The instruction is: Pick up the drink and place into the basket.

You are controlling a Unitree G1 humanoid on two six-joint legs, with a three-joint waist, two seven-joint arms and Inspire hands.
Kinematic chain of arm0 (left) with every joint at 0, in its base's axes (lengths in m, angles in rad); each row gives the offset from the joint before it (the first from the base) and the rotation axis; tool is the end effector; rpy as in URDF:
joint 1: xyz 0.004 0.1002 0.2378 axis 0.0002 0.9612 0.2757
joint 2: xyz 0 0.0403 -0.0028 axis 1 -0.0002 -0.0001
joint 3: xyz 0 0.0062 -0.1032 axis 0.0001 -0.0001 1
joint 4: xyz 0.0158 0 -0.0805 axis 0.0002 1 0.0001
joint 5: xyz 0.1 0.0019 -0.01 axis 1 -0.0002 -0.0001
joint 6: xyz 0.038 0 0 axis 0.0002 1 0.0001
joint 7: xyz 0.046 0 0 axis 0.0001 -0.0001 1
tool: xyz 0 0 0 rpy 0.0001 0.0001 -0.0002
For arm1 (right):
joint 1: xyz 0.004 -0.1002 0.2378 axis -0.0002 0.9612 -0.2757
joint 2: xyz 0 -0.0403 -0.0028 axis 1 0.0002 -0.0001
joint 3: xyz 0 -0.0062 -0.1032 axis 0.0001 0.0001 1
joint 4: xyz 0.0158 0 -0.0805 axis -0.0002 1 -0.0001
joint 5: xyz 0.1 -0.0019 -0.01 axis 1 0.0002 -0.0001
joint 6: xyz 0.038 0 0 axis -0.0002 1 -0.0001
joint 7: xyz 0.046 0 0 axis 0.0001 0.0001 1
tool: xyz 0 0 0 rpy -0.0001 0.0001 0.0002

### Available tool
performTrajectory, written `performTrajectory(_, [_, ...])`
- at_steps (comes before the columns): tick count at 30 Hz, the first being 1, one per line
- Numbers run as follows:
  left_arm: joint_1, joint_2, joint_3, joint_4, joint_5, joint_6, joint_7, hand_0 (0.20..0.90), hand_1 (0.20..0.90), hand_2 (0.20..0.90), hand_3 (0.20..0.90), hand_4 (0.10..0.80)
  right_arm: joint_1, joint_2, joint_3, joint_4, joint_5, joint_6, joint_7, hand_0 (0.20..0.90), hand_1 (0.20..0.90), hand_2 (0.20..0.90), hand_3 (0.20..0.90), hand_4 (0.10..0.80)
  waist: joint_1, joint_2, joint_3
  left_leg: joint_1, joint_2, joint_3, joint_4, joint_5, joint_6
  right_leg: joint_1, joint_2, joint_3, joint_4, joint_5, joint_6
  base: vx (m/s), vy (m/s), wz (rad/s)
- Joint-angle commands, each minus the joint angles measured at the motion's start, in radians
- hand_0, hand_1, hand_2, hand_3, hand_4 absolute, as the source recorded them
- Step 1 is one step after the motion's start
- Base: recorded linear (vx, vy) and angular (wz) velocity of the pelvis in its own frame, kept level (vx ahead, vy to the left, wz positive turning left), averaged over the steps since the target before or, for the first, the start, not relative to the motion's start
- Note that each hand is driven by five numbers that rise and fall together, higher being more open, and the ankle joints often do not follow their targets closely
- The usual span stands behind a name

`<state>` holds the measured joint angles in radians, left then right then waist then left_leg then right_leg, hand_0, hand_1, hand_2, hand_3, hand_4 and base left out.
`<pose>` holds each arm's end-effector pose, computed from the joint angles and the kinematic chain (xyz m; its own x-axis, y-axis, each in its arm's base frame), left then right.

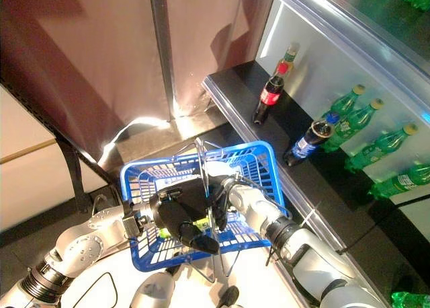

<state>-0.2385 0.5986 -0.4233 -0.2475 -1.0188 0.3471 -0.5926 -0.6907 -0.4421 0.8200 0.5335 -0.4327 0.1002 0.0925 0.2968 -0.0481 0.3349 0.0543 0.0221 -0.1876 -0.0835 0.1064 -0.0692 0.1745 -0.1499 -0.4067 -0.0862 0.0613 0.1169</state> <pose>0.2178 0.1461 0.1023 0.3285 -0.9417 0.0734 0.8846 0.2794 -0.3735 0.2963 -0.1214 0.0665 0.8393 0.4167 -0.3492 -0.4284 0.1114 -0.8967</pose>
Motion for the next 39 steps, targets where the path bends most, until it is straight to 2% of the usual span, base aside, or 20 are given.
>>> performTrajectory(1, [-0.118, -0.238, 0.007, -0.245, -0.138, -0.192, -0.145, 0.300, 0.300, 0.300, 0.200, 0.100, -0.055, 0.033, 0.010, 0.020, -0.003, -0.018, -0.067, 0.900, 0.900, 0.900, 0.900, 0.800, -0.012, -0.016, -0.269, 0.042, -0.045, 0.016, -0.004, -0.060, 0.004, 0.040, 0.044, 0.006, 0.011, -0.047, -0.006, 0.000, 0.000, 0.00])
performTrajectory(6, [-0.104, -0.233, 0.034, -0.230, -0.129, -0.226, -0.065, 0.300, 0.300, 0.300, 0.200, 0.100, -0.027, 0.018, -0.021, -0.022, 0.049, -0.005, -0.095, 0.900, 0.900, 0.900, 0.900, 0.800, -0.022, -0.012, -0.267, 0.045, -0.045, 0.021, -0.004, -0.062, 0.006, 0.040, 0.043, 0.014, 0.011, -0.046, -0.006, 0.000, 0.000, 0.00])
performTrajectory(24, [0.028, -0.231, 0.199, -0.149, -0.069, -0.352, 0.207, 0.300, 0.300, 0.300, 0.200, 0.100, 0.183, -0.087, -0.221, -0.290, 0.160, -0.071, -0.149, 0.900, 0.900, 0.900, 0.900, 0.800, -0.086, 0.005, -0.255, 0.059, -0.034, 0.075, -0.004, -0.074, 0.018, 0.022, 0.043, 0.069, 0.013, -0.044, -0.001, -0.003, 0.014, -0.06])
performTrajectory(33, [0.068, -0.225, 0.253, -0.094, -0.023, -0.434, 0.313, 0.300, 0.300, 0.300, 0.200, 0.100, 0.287, -0.127, -0.327, -0.429, 0.210, -0.141, -0.187, 0.900, 0.900, 0.900, 0.900, 0.800, -0.131, 0.011, -0.253, 0.068, -0.029, 0.110, -0.004, -0.084, 0.025, 0.010, 0.043, 0.106, 0.016, -0.042, 0.001, -0.005, 0.015, -0.17])
performTrajectory(39, [0.112, -0.219, 0.296, -0.037, 0.028, -0.488, 0.393, 0.300, 0.300, 0.300, 0.200, 0.100, 0.410, -0.133, -0.415, -0.493, 0.264, -0.201, -0.227, 0.900, 0.900, 0.900, 0.900, 0.800, -0.166, 0.018, -0.256, 0.072, -0.029, 0.135, -0.004, -0.093, 0.031, -0.001, 0.042, 0.135, 0.021, -0.042, 0.006, 0.002, 0.016, -0.15])
